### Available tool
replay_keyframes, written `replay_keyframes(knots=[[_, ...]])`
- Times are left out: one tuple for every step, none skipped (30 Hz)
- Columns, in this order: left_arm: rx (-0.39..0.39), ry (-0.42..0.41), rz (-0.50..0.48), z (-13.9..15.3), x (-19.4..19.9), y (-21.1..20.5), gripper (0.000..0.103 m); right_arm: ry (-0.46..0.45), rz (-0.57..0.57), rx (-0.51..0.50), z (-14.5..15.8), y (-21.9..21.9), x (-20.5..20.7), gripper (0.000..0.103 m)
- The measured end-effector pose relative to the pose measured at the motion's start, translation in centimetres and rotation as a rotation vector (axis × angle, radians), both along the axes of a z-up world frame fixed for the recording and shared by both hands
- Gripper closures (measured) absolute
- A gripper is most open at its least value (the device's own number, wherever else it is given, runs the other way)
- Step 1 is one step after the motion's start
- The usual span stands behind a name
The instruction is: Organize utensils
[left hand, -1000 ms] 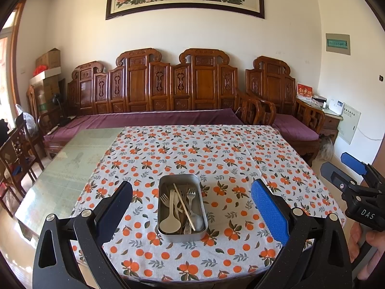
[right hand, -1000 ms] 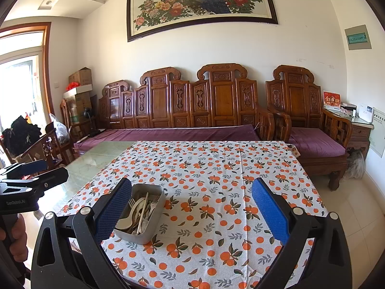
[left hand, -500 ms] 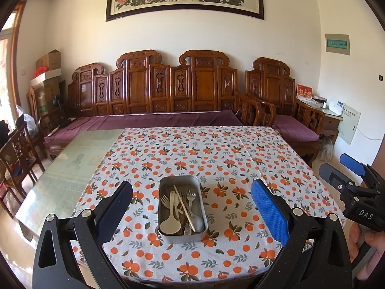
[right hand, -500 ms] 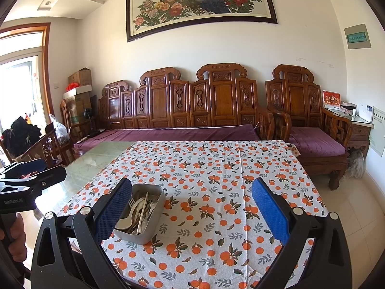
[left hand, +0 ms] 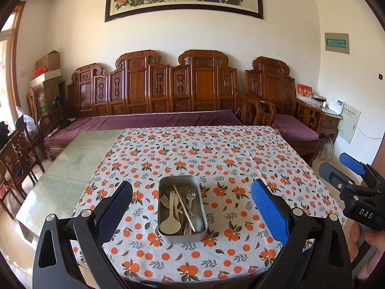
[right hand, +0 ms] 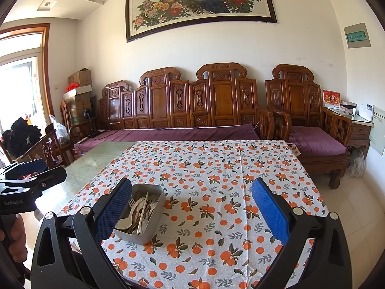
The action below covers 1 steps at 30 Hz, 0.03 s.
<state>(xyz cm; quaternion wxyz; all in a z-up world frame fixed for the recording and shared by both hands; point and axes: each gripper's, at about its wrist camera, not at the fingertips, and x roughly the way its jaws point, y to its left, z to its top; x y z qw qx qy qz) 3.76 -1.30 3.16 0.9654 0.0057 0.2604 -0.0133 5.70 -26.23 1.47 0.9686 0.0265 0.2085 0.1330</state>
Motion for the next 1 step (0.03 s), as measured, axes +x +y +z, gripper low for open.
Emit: replay_keyframes(knots=[[0.0, 0.001, 0.001, -0.06, -0.09, 0.05, 0.008, 0.0, 0.001, 0.0, 0.01, -0.01, 0.02, 0.003]])
